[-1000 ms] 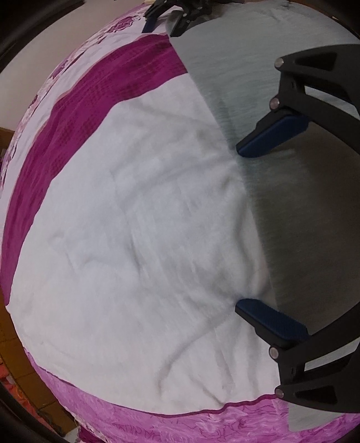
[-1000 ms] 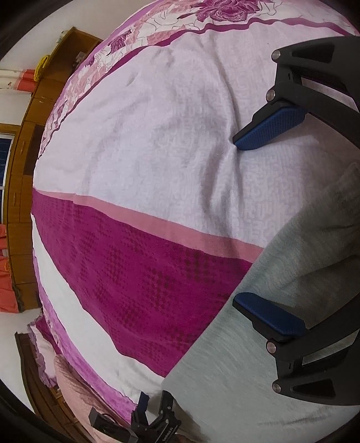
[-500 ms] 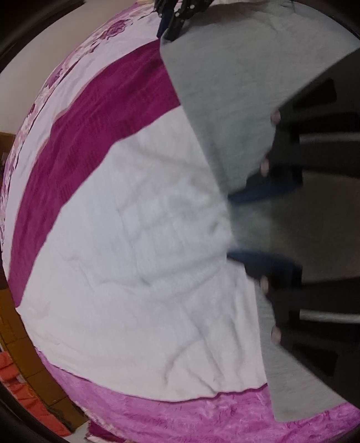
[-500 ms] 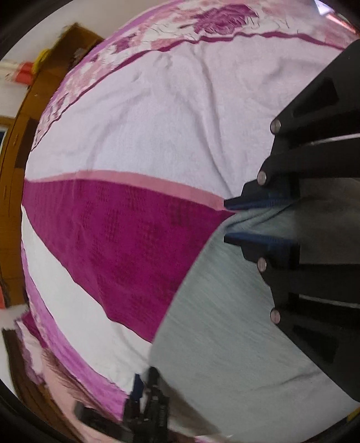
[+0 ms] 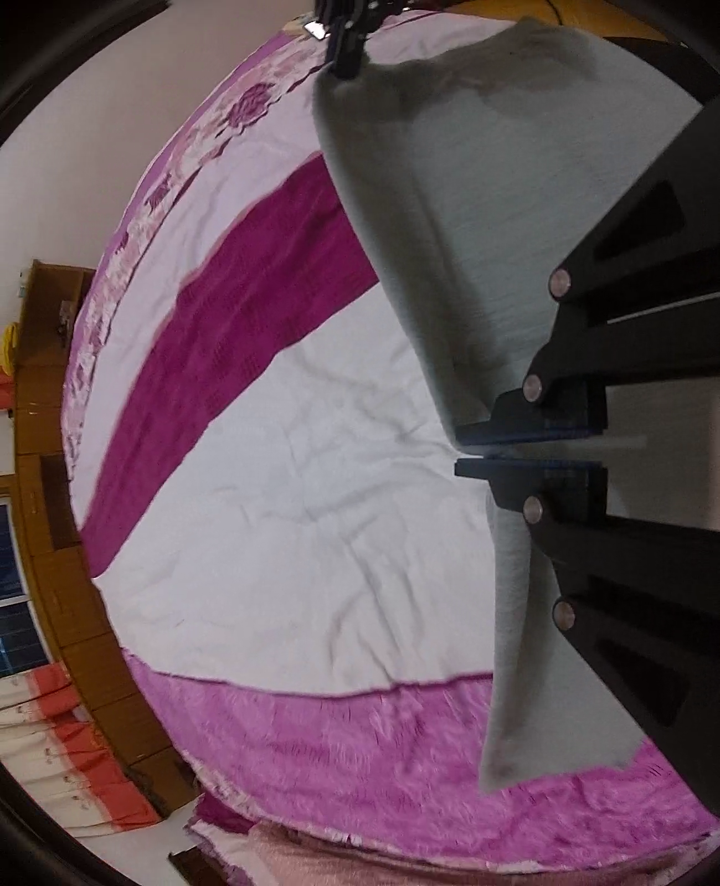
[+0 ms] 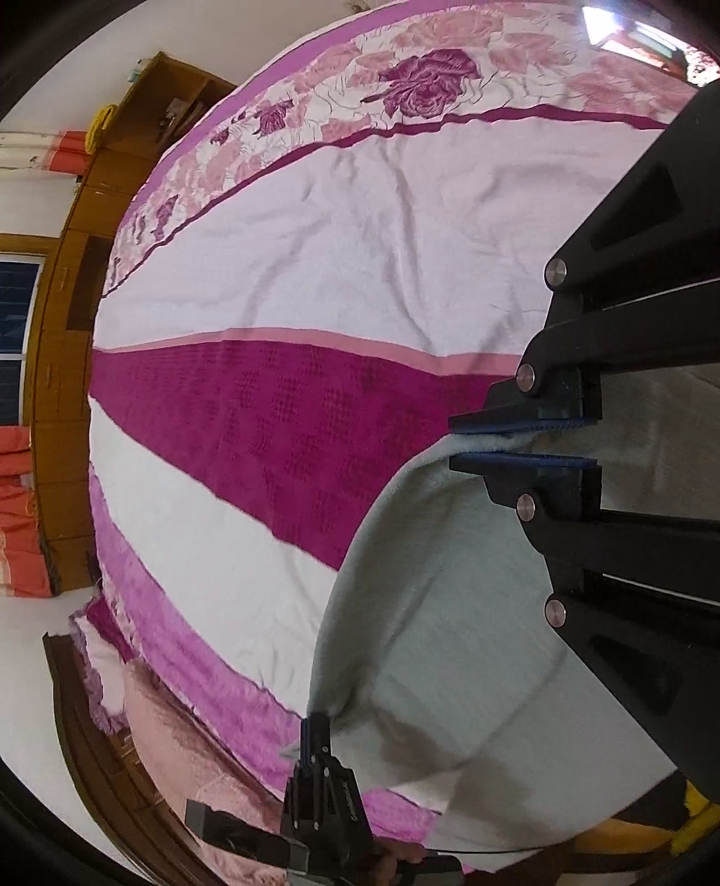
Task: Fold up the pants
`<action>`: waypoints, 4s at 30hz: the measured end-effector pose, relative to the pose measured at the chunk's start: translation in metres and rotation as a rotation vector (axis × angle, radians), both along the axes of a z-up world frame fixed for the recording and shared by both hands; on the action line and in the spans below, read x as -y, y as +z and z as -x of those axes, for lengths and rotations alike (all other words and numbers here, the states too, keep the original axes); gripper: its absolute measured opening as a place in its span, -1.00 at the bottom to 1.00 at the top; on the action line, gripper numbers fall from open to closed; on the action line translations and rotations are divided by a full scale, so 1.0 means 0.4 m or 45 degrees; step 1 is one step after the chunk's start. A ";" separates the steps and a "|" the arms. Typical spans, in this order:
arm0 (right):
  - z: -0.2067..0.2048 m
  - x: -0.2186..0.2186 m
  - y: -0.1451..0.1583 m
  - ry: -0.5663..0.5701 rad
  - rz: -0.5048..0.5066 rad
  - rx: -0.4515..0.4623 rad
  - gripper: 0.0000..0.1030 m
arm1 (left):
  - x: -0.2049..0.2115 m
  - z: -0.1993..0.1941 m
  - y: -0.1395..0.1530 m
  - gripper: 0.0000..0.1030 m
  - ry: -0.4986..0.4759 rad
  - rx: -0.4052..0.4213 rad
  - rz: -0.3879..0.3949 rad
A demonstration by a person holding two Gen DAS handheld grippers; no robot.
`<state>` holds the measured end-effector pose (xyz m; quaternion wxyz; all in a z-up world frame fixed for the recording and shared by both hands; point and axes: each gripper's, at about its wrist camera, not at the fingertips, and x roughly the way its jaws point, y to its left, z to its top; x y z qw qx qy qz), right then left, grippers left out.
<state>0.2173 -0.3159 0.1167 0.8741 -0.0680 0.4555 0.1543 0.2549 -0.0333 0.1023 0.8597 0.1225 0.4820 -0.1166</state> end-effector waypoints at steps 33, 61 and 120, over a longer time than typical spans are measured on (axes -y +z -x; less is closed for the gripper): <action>0.479 0.044 -0.127 -0.089 -0.054 -0.073 -1.00 | 0.011 0.647 -0.098 -0.91 0.194 -0.009 0.117; 0.500 0.117 -0.234 -0.302 -0.377 -0.170 -0.83 | -0.120 0.677 -0.087 -0.44 0.489 0.002 0.226; 0.518 0.192 -0.297 -0.580 -0.826 -0.185 0.11 | -0.265 0.537 -0.212 -0.33 0.783 0.016 0.432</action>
